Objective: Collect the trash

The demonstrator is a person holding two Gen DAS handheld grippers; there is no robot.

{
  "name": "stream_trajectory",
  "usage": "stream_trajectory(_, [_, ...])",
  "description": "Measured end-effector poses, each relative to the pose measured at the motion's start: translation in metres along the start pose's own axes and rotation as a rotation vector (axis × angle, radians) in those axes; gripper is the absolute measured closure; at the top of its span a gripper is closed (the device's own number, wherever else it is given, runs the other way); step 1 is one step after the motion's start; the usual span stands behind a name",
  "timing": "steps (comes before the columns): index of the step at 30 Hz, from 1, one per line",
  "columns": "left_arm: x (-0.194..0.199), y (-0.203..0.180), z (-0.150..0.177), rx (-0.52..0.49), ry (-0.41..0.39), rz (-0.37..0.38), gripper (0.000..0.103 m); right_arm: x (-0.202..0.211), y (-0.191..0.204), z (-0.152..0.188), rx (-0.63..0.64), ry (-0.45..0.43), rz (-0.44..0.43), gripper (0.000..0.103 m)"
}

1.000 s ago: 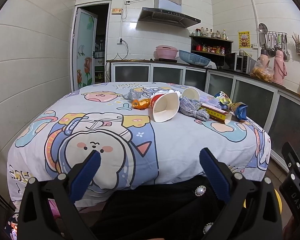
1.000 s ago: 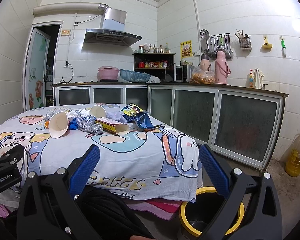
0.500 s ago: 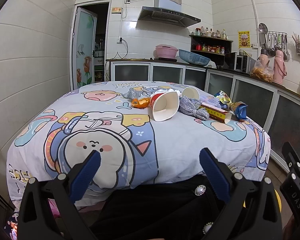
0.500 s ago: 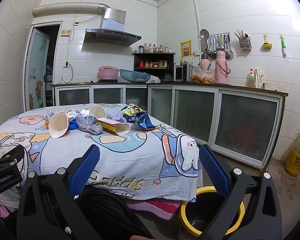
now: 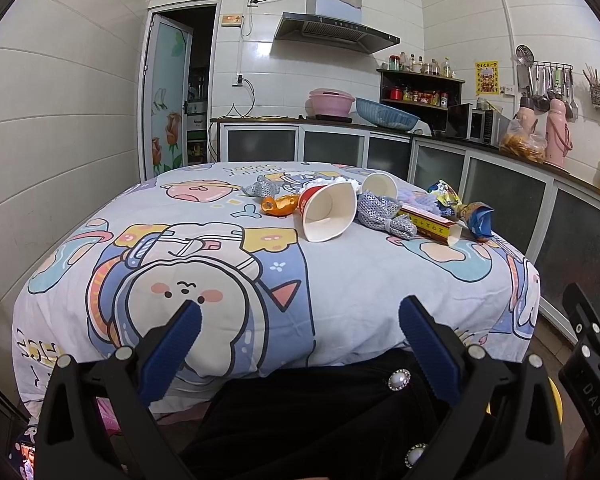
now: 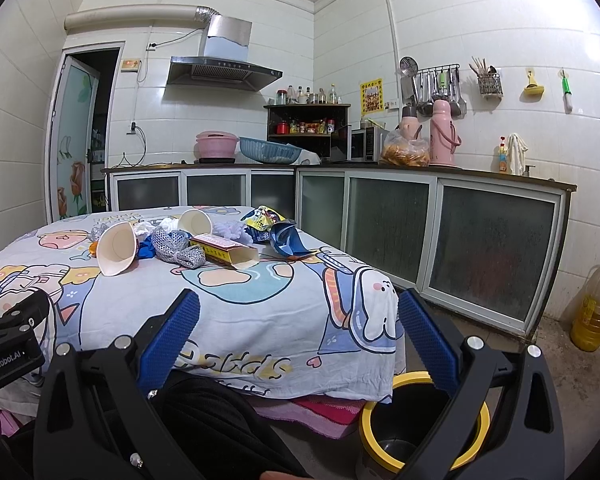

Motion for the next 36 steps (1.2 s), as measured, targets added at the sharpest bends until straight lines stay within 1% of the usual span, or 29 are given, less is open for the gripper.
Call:
stream_trajectory(22, [0.0,0.0,0.0,0.0,0.0,0.0,0.008,-0.001,0.0,-0.001,-0.001,0.003,0.002,0.008])
stream_trajectory(26, [-0.002,0.0,0.0,0.003,0.007,-0.007,0.008,-0.004,0.005,-0.002,0.031,0.02,-0.015,0.008])
stream_trajectory(28, [-0.006,-0.001,-0.001,0.0,0.023,0.001,0.008,-0.007,0.009,0.001,0.049,0.026,-0.033,0.008])
stream_trajectory(31, [-0.019,0.0,0.0,-0.006,0.079,0.009,0.008,-0.008,0.003,-0.007,0.025,0.03,-0.057,0.008])
stream_trajectory(33, [-0.026,0.002,0.0,0.004,0.106,0.027,0.008,-0.016,-0.005,-0.013,-0.013,0.052,-0.078,0.008])
stream_trajectory(36, [-0.037,0.009,-0.001,0.031,0.141,0.043,0.008,-0.034,-0.014,-0.023,-0.027,0.088,-0.114,0.008])
Point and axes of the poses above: each gripper's, at about its wrist camera, not at the fingertips, and x roughly against the way its jaws point, y to its left, z to its underside, the point moved 1 cm from there along -x, roughly the way its jaws point, and after that the axes turned 3 degrees about y, right-handed, at the moved point
